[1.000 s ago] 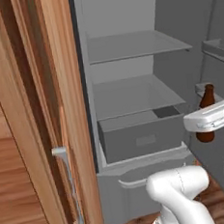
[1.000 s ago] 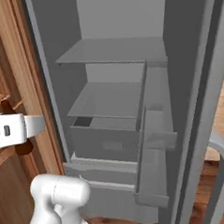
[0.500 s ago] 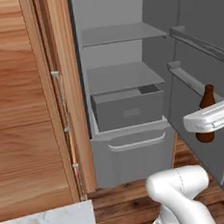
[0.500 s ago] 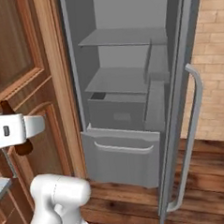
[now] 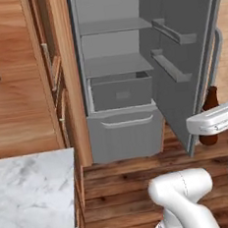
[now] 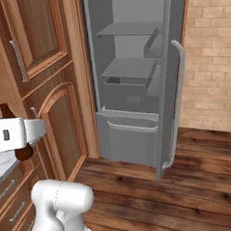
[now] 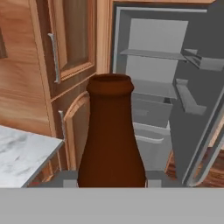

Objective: Open the fridge, grab two sodas, and place both sodas inside the bowl with ice on the dining counter.

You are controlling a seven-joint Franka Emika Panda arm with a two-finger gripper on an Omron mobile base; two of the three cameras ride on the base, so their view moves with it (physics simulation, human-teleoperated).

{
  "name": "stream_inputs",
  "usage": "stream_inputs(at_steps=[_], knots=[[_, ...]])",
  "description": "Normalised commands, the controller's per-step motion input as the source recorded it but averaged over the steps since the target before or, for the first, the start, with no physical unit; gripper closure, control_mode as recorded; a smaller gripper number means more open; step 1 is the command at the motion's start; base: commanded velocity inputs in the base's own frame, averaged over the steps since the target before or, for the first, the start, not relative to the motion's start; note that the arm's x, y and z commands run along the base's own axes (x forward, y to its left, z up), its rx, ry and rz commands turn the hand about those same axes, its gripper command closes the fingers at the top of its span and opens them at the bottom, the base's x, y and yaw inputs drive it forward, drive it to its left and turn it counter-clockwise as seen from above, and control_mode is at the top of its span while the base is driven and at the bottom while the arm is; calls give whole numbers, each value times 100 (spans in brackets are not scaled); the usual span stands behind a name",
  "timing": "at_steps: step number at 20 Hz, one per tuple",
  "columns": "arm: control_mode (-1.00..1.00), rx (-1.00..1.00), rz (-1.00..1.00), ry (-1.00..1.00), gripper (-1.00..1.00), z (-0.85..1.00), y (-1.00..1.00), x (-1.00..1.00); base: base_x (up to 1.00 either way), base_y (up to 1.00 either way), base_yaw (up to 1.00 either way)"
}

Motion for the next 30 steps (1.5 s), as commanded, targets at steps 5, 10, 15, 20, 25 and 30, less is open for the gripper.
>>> stream_inputs(at_steps=[5, 10, 15, 20, 25, 30], knots=[[100, 0, 0, 0, 100, 0, 0, 0, -78, -26, 32], [100, 0, 0, 0, 100, 0, 0, 0, -7, -50, 39], [100, 0, 0, 0, 100, 0, 0, 0, -11, -55, 42], [100, 0, 0, 0, 100, 0, 0, 0, -68, -32, 41], [100, 0, 0, 0, 100, 0, 0, 0, -94, -25, 37], [100, 0, 0, 0, 100, 0, 0, 0, -100, -28, 35]])
